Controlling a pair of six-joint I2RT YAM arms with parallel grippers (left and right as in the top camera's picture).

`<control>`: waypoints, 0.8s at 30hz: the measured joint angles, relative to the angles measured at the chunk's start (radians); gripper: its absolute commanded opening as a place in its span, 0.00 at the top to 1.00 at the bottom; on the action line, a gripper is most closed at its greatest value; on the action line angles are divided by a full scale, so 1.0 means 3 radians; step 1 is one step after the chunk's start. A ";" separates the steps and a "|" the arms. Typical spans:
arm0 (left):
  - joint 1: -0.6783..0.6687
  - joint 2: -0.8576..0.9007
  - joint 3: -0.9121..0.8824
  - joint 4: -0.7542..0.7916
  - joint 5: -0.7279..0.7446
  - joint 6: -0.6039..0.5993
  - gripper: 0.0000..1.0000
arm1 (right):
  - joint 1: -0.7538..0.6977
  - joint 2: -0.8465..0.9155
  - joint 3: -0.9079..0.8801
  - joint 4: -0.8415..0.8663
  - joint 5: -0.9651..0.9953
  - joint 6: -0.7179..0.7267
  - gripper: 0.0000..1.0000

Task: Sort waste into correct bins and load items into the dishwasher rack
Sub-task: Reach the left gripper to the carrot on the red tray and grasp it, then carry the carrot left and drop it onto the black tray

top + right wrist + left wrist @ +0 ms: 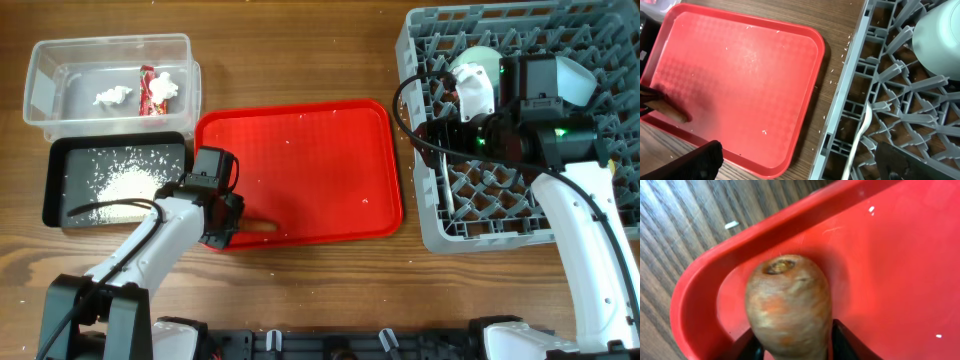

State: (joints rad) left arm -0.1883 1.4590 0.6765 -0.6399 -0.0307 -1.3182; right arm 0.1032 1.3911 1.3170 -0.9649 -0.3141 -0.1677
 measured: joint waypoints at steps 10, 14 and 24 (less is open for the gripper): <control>0.0013 -0.0014 0.0064 0.0134 -0.0083 0.0317 0.89 | 0.0000 0.0000 0.0000 -0.0001 0.0000 0.0000 0.00; 0.0209 -0.0294 0.0430 0.0033 -0.0083 0.0860 0.91 | 0.0000 0.0000 0.0000 -0.0001 0.0000 0.0000 0.00; 0.2066 -0.0207 0.0786 0.0367 -0.0191 0.1504 0.84 | 0.0000 0.0000 0.0000 -0.0001 0.0000 0.0000 0.00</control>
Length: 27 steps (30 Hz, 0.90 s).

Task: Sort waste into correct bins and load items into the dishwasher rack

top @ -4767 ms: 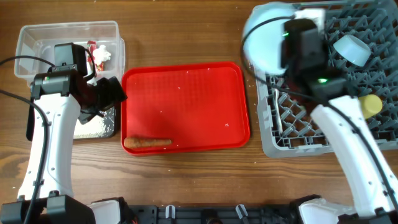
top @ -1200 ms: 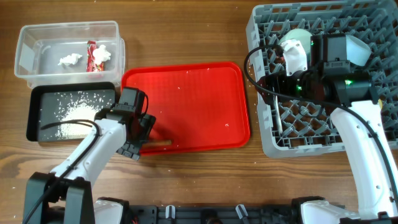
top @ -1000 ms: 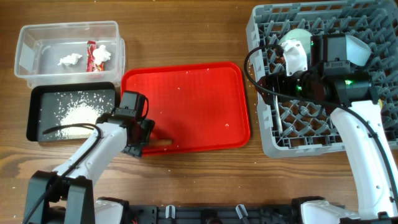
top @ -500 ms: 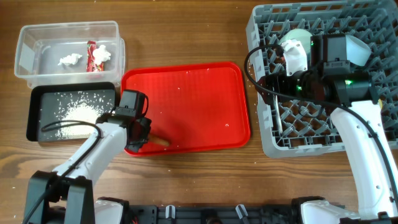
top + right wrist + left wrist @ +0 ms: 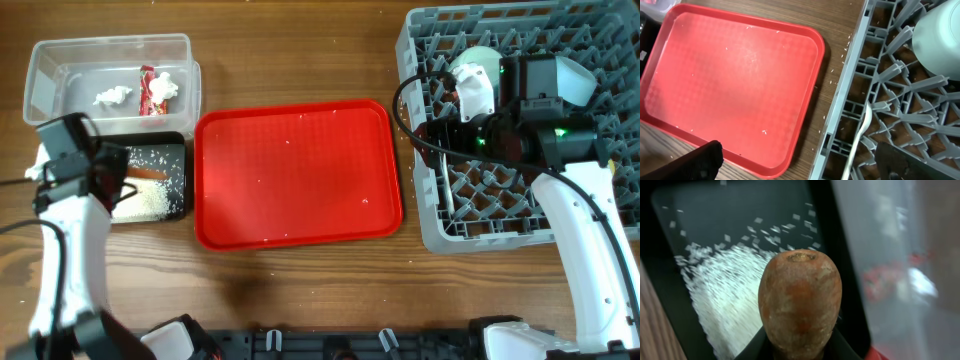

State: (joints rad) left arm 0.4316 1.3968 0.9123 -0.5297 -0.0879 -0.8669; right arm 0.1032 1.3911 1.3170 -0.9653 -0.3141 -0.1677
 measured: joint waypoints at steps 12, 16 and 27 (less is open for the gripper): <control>0.0271 0.0932 -0.0001 0.0378 -0.0014 0.0056 0.49 | 0.0000 0.0001 0.0000 0.0005 0.0000 0.0000 0.00; 0.0271 0.0932 0.0017 0.0364 0.0069 0.0142 0.47 | 0.0000 0.0001 0.0000 0.0009 0.0000 0.0000 0.00; -0.0388 0.0146 0.0894 -0.0651 0.0510 0.1012 0.28 | 0.0000 0.0001 -0.0001 0.0573 0.0000 0.0394 0.00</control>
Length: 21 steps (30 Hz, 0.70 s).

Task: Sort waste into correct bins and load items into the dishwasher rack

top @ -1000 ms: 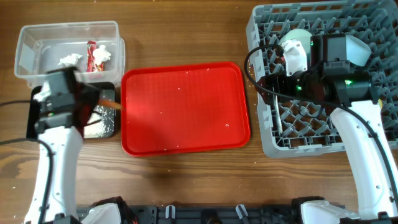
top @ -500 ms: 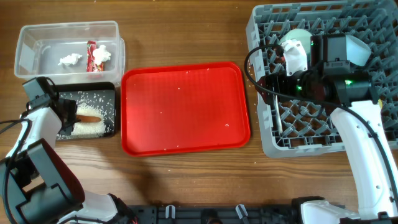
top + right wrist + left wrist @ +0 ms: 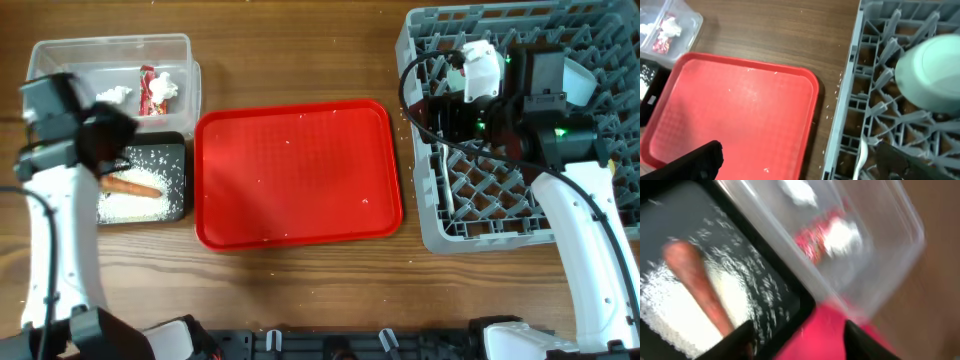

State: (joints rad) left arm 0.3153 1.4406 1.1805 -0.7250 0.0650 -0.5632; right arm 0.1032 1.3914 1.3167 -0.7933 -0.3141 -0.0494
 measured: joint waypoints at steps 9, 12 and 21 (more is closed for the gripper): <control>-0.0963 0.0004 0.0001 -0.1750 0.0064 0.0781 0.00 | -0.0332 -0.0006 -0.0003 -0.1072 0.0006 0.0514 0.00; -0.0978 -0.0282 -0.0109 -0.1678 0.0064 0.0823 0.00 | -0.0370 -0.0216 -0.0027 -0.1166 0.0139 0.0497 0.00; -0.1246 -0.2920 -0.1035 -0.0963 0.0052 0.0841 0.00 | -0.0370 -0.2546 -0.1100 -0.0651 0.0370 0.0385 0.00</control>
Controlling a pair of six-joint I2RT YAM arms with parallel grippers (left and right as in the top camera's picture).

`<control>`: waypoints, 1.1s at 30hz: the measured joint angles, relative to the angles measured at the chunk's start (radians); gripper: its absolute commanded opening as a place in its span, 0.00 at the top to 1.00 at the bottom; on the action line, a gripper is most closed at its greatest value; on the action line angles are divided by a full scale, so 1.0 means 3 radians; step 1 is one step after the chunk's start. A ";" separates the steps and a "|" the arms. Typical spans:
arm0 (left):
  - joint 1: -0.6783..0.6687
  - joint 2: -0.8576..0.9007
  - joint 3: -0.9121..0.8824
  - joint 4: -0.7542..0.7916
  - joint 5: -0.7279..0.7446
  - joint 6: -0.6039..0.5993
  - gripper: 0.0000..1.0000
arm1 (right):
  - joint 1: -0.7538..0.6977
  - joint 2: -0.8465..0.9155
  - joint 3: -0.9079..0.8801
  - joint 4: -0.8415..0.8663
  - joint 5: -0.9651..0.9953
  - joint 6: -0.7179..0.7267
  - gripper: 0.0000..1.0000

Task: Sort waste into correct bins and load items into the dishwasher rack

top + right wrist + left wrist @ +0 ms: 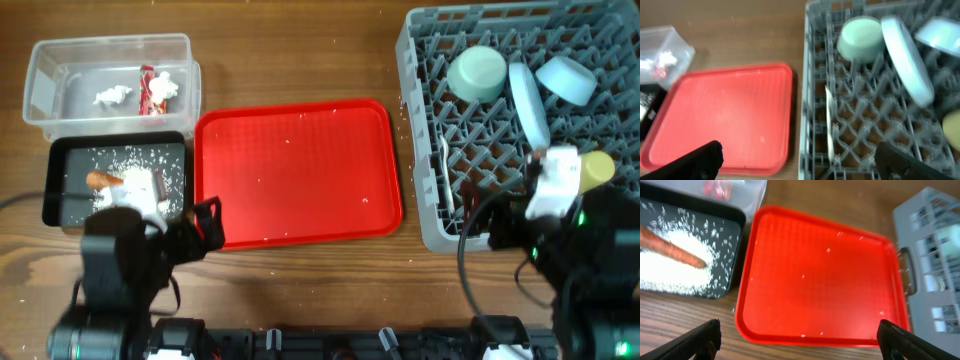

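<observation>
The carrot (671,248) lies across the white rice in the black bin (60,195), also seen in the overhead view as the carrot (103,179). The red tray (300,170) holds only a few rice grains. My left gripper (800,342) is open with nothing in it, back near the table's front edge by the tray's near left corner. My right gripper (800,161) is open with nothing in it, low at the front of the grey dishwasher rack (425,215). The rack holds a green bowl (477,72), a plate (527,100), a pale blue bowl (565,78) and a white spoon (829,120).
A clear bin (45,90) behind the black bin holds white crumpled paper and a red wrapper (152,88). A yellow item (598,166) sits at the rack's right side. Loose rice grains lie on the wood between tray and rack.
Both arms have pulled back toward the table's front edge. The left gripper was over the two bins, the right over the rack's far left. The carrot stays in the black bin.
My left gripper was shut on the carrot at the tray's near left corner. Then it held the carrot above the rice in the black bin. Then the carrot lay in that bin with the gripper open. Now both arms are back at the front.
</observation>
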State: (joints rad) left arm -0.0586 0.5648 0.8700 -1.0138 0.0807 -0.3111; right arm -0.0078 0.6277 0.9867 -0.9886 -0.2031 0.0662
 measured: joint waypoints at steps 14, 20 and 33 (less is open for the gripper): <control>-0.0001 -0.0506 -0.0005 -0.0011 0.0000 0.0000 0.00 | 0.0000 -0.0235 -0.0078 -0.0296 0.0023 0.0000 0.00; -0.0003 -0.0506 -0.0005 -0.0011 0.0000 0.0000 0.00 | 0.0000 -0.0299 -0.0080 -0.0296 0.0043 -0.0004 0.00; -0.0003 -0.0506 -0.0018 -0.0019 -0.0001 0.0000 0.00 | 0.0001 -0.1923 -0.2468 0.2977 0.0132 0.0029 0.00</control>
State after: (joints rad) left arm -0.0593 0.4129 0.8646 -1.0195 0.0803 -0.3111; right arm -0.0074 0.0509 0.2462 -0.0956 -0.1635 0.0750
